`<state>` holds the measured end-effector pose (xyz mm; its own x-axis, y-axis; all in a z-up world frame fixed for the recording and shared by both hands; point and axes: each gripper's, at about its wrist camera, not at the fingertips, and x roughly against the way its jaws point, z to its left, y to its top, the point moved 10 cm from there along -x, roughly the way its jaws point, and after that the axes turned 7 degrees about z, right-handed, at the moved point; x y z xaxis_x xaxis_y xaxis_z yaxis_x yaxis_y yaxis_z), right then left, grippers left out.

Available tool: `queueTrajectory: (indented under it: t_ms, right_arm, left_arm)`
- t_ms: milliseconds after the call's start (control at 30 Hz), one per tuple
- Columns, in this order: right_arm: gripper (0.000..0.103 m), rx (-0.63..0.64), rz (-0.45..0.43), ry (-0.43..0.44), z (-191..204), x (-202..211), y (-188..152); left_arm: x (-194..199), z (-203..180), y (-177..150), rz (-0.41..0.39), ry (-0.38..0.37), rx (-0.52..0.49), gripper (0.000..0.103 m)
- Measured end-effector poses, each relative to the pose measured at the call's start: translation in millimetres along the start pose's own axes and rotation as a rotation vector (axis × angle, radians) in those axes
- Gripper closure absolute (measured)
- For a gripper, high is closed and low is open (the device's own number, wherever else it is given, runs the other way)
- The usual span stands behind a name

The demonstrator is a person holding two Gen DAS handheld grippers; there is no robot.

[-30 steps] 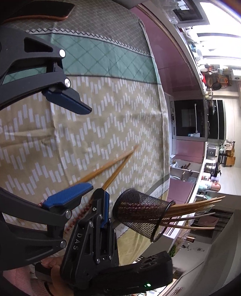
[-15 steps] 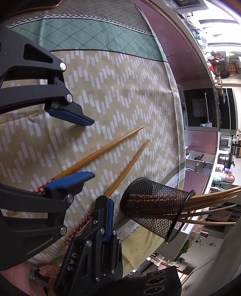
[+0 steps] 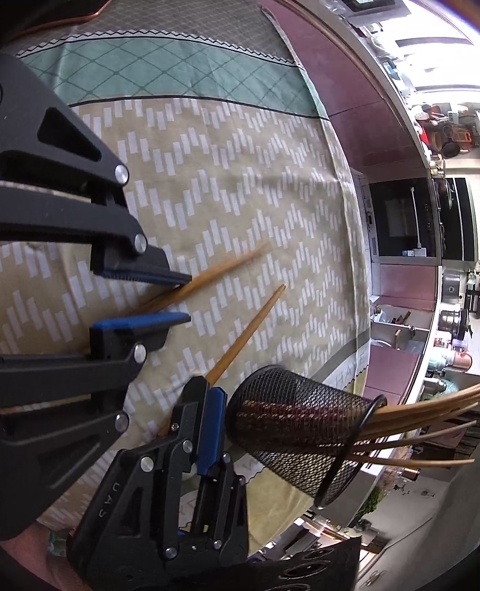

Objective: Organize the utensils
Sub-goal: 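Grasp a chopstick with the left gripper while the right gripper grasps another, then lift both chopsticks upright and carry them toward the mesh cup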

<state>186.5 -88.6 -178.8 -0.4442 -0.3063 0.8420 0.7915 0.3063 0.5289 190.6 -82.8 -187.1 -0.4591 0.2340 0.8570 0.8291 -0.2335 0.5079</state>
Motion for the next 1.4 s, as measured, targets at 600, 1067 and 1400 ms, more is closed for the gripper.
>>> queueTrajectory:
  t_ms: [600,1067,1400]
  right_arm:
    - [0.098,-0.08,-0.076,0.161,-4,35,-7]
    - [0.098,-0.076,-0.128,0.211,0,60,-12]
    - [0.098,-0.077,-0.162,0.225,0,73,-11]
  left_arm:
    - [19,4,-6,-0.035,-0.014,0.05,0.095]
    - [49,0,-4,-0.088,-0.03,0.056,0.095]
    - [66,-2,-1,-0.124,-0.058,0.06,0.095]
